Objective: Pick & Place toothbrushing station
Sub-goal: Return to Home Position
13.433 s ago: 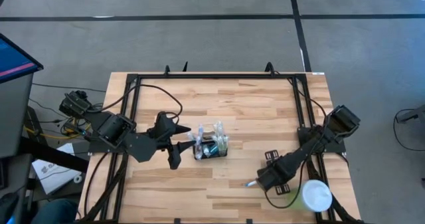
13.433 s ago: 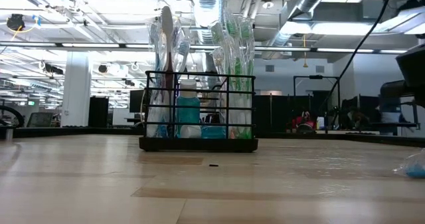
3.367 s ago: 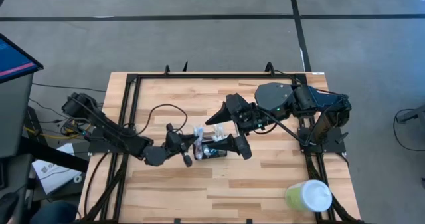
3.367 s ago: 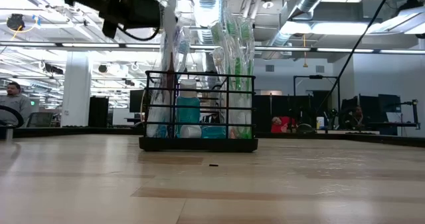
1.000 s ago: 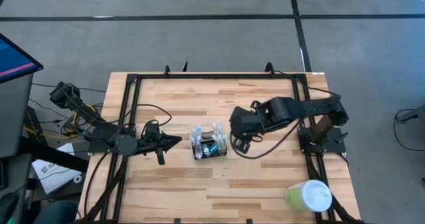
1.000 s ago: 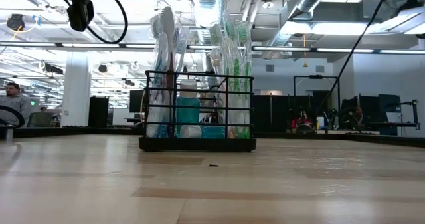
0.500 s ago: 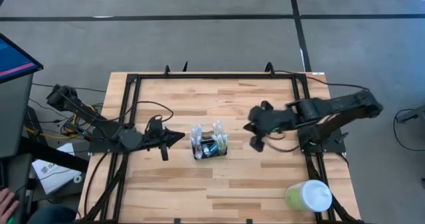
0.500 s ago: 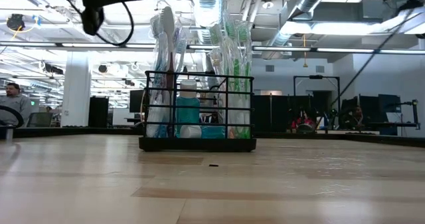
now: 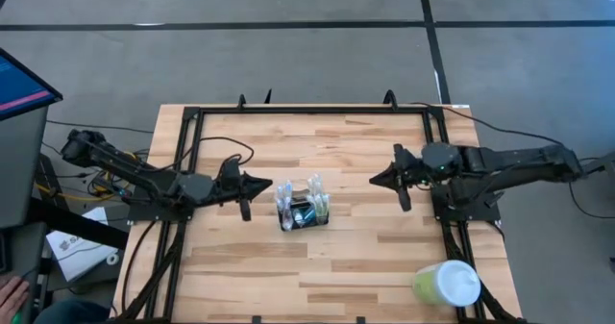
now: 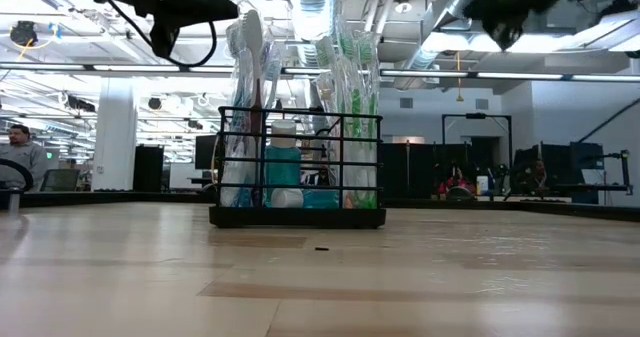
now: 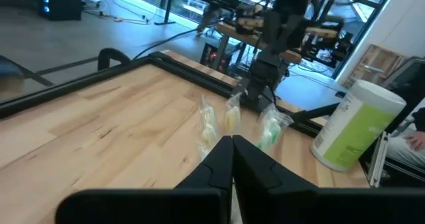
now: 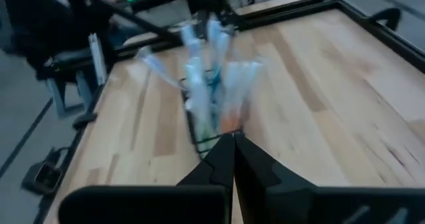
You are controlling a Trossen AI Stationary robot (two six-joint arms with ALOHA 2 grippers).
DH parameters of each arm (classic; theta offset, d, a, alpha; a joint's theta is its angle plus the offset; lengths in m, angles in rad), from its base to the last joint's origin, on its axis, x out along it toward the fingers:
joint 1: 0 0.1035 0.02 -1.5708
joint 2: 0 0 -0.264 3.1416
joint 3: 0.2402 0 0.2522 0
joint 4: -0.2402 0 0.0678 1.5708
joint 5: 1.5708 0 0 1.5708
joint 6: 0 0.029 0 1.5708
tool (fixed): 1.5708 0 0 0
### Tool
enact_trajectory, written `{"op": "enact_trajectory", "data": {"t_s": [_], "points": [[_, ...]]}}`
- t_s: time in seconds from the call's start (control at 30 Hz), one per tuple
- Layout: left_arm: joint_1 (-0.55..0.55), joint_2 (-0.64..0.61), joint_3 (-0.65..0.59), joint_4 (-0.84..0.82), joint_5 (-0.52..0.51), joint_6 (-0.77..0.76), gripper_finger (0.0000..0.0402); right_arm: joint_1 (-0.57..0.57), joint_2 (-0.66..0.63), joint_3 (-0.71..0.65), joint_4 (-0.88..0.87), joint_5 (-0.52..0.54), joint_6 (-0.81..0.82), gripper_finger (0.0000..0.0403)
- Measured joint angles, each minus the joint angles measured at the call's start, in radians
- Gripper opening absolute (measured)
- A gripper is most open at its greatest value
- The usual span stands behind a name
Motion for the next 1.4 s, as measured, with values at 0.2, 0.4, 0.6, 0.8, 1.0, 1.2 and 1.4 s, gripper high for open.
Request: {"op": "enact_trajectory", "data": {"t_s": [0.2,0.4,0.6,0.8,1.0,1.2,1.4], "points": [[0.001,0.000,0.000,0.004,0.000,-0.001,0.0000,-0.085,-0.102,-0.177,0.098,0.001,0.000,0.0000],[0.001,0.000,0.000,0.006,0.000,-0.001,0.0000,-0.144,-0.156,-0.303,0.219,0.058,0.024,0.0000],[0.001,0.000,0.000,0.006,0.000,-0.001,0.0000,-0.185,-0.255,-0.425,0.308,0.057,0.062,0.0000],[0.001,0.000,0.000,0.007,0.000,-0.001,0.0000,-0.218,-0.375,-0.483,0.236,0.080,0.075,0.0000],[0.002,0.000,0.000,0.008,-0.001,0.000,0.0000,-0.247,-0.513,-0.488,0.100,0.103,0.077,0.0000],[0.031,0.000,0.000,0.007,-0.005,0.000,0.0000,-0.266,-0.622,-0.492,0.083,0.144,0.110,0.0000],[0.045,0.000,0.000,0.007,-0.006,0.002,0.0000,-0.269,-0.680,-0.492,0.056,0.206,0.124,0.0000]]}}
